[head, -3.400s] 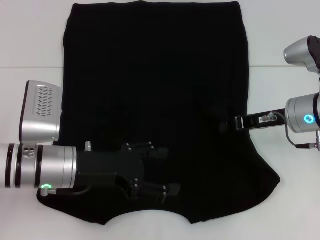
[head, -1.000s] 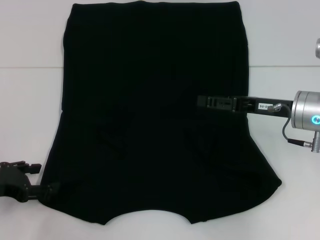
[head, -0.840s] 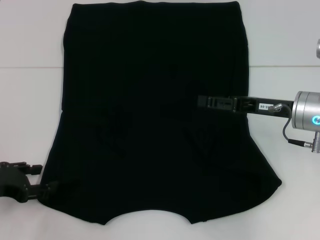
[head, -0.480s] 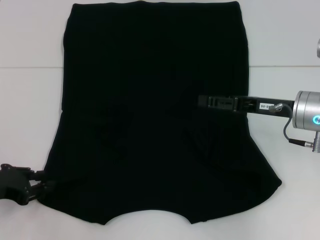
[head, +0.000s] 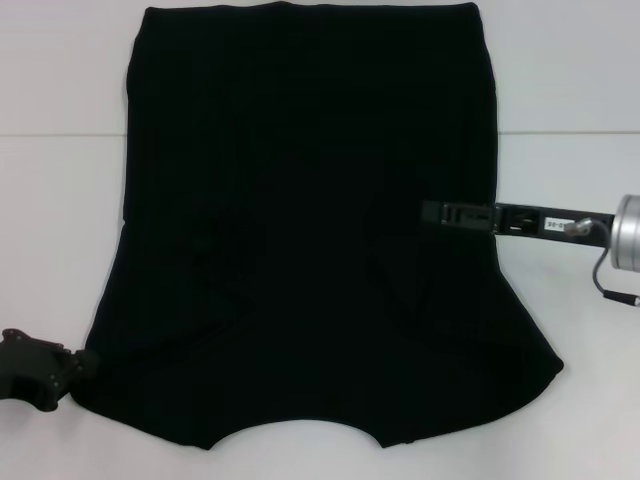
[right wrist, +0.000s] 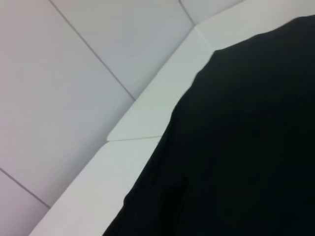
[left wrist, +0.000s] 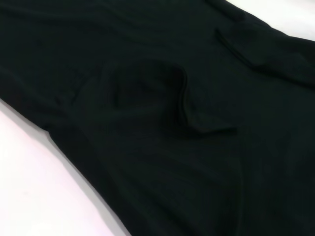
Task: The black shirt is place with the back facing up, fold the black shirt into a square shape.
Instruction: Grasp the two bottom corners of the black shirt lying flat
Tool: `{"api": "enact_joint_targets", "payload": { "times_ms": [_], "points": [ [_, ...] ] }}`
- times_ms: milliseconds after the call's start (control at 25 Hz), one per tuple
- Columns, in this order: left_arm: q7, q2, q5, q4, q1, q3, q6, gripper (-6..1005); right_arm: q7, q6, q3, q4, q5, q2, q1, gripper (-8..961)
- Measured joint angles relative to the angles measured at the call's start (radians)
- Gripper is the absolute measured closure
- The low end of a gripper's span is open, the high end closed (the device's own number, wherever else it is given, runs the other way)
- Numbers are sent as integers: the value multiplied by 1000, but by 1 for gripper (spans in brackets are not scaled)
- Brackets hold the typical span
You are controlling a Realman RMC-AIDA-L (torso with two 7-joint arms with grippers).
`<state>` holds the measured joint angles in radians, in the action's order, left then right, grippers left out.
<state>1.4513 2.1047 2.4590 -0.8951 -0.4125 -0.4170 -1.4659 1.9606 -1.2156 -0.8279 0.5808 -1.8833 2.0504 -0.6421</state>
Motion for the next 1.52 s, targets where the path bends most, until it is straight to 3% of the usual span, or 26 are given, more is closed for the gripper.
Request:
{"api": "enact_joint_targets", "payload": {
  "times_ms": [200, 560, 840, 1080, 1440, 1520],
  "points": [
    [5, 1, 0, -4, 2, 3, -34, 997, 12, -40, 2, -4, -2, -28, 24, 131],
    [7, 1, 1, -8, 17, 9, -48, 988, 139, -85, 2, -10, -108, -96, 91, 133],
    [8, 1, 9, -19, 24, 20, -55, 982, 202, -137, 3, -12, -144, -133, 141, 135],
    [11, 1, 22, -20, 24, 20, -56, 976, 228, -165, 2, -40, -214, -146, 136, 137],
    [11, 1, 29, -21, 24, 20, -56, 967, 228, -166, -2, -54, -250, -136, 112, 139],
    [11, 1, 29, -21, 24, 20, -56, 965, 223, -166, -3, -54, -250, -135, 111, 179]
  ]
}}
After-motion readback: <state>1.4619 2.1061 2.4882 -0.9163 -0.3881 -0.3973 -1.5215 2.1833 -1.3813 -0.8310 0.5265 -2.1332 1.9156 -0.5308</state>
